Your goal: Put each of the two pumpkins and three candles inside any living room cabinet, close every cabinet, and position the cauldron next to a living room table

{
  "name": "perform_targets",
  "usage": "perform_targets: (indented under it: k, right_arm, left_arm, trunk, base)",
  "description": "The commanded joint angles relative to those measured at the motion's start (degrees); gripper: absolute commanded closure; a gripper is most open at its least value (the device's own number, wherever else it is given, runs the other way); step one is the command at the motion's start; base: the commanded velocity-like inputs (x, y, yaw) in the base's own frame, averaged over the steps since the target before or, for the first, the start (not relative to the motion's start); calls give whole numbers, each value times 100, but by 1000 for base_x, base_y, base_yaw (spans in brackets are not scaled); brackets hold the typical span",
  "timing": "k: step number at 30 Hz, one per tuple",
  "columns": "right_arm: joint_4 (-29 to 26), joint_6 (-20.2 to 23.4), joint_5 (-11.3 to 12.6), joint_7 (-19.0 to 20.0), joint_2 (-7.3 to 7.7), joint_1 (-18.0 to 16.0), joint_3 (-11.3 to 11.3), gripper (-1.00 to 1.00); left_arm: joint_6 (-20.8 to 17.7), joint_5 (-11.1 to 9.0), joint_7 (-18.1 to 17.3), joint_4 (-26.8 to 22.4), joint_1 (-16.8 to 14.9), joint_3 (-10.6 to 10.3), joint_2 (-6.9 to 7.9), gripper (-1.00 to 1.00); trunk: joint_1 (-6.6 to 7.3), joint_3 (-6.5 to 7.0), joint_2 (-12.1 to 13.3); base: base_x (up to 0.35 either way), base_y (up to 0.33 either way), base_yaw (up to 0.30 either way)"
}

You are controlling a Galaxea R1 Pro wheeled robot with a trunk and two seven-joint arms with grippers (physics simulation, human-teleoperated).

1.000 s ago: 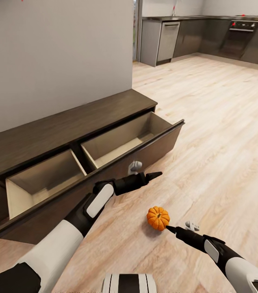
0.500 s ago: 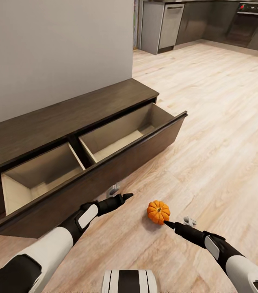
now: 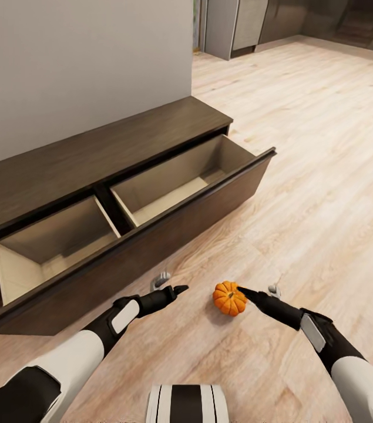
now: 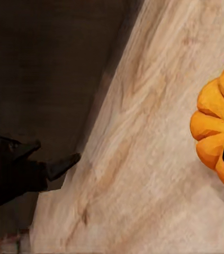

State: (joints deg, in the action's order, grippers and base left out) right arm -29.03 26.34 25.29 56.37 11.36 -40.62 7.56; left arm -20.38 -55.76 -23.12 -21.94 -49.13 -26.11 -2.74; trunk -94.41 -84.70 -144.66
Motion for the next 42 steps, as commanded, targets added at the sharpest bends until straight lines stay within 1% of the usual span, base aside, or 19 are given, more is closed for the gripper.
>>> perform_targets:
  k: [1,2,5,8,10,11,13,14,15,17,18,22,24,25,26,29,32,37,42]
  right_arm:
    - [-347,423,200,61,22,2,181,-100]
    - [-790,849,499,108,32,7,428,-100]
    - [-916,964,580,130,36,9,493,-100]
    - [-970,994,604,135,34,10,512,-100]
    - [-998,1001,615,136,33,10,514,-100]
    - [-1009,1003,609,137,29,10,515,-100]
    - [-1017,1004,612,141,26,11,515,-100]
    - [-1022,1005,620,144,30,11,517,-100]
    - [-1027,1005,622,145,31,11,518,-100]
    - [-1038,1005,625,145,32,11,516,-100]
    - [-1042,1007,632,146,33,11,515,-100]
    - [-1043,1012,635,146,31,11,515,-100]
    - [-1043,1013,634,147,30,11,515,-100]
    - [-1043,1013,629,146,28,11,512,-100]
    - [-1048,1014,628,146,30,11,511,-100]
    - [-1051,1014,618,138,30,11,506,-100]
    - [-1049,1021,592,122,32,11,493,-100]
    - [-1059,1014,579,114,35,11,493,-100]
    - [-1219,1015,582,133,31,11,500,-100]
  left_arm:
    - [-10,-3,-9,-11,-5,1,5,-100]
    - [-25,-5,-65,-25,-12,2,9,-100]
    - [-168,0,-109,-27,-61,3,18,-100]
    - [-716,-4,-241,-60,-165,8,87,-100]
    - [-998,-5,-515,-77,-250,9,109,-100]
    - [-1126,3,-943,-75,-299,6,126,-100]
    - [-1169,8,-1208,-61,-313,-8,134,-100]
    - [-1186,10,-1435,-39,-320,-153,143,-100]
    - [-1182,11,-1528,-27,-322,-280,148,-100]
    - [-1157,10,-1838,-17,-324,-665,149,-100]
    - [-1133,9,-2201,-48,-325,-906,139,-100]
    - [-953,4,-2458,-72,-325,-992,140,-100]
    - [-618,1,-2538,-48,-325,-998,145,-100]
    - [-249,-16,-2693,-17,-325,-1000,154,-100]
    - [-72,-24,-2837,0,-325,-1002,161,-100]
    - [108,-35,-3038,72,-325,-979,171,-100]
    - [401,-44,-3147,100,-325,-783,246,-100]
    - [549,-49,-3211,113,-325,-430,402,-100]
    - [560,-43,-3223,118,-325,-331,416,-100]
  trunk:
    - [-3,-23,-1]
    - [-5,-45,-3]
    - [-13,-112,-7]
    - [-21,-178,-11]
    - [-26,-223,-13]
    - [-28,-245,-15]
    - [-34,-289,-18]
    - [-36,-311,-19]
    - [-39,-333,-20]
    - [-44,-378,-23]
    - [-46,-400,-24]
    - [-57,-488,-30]
    - [-62,-533,-32]
    - [-64,-555,-34]
    - [-67,-577,-35]
    - [-75,-644,-39]
    - [-83,-710,-43]
    - [-95,-821,-50]
    - [-108,-932,-56]
  base:
    - [0,0,0]
    - [0,0,0]
    - [0,0,0]
    - [0,0,0]
    - [0,0,0]
    - [0,0,0]
    - [0,0,0]
    - [0,0,0]
    - [0,0,0]
    - [0,0,0]
    - [0,0,0]
    - [0,0,0]
    - [0,0,0]
    - [0,0,0]
    - [0,0,0]
    - [0,0,0]
    - [0,0,0]
    - [0,0,0]
    - [0,0,0]
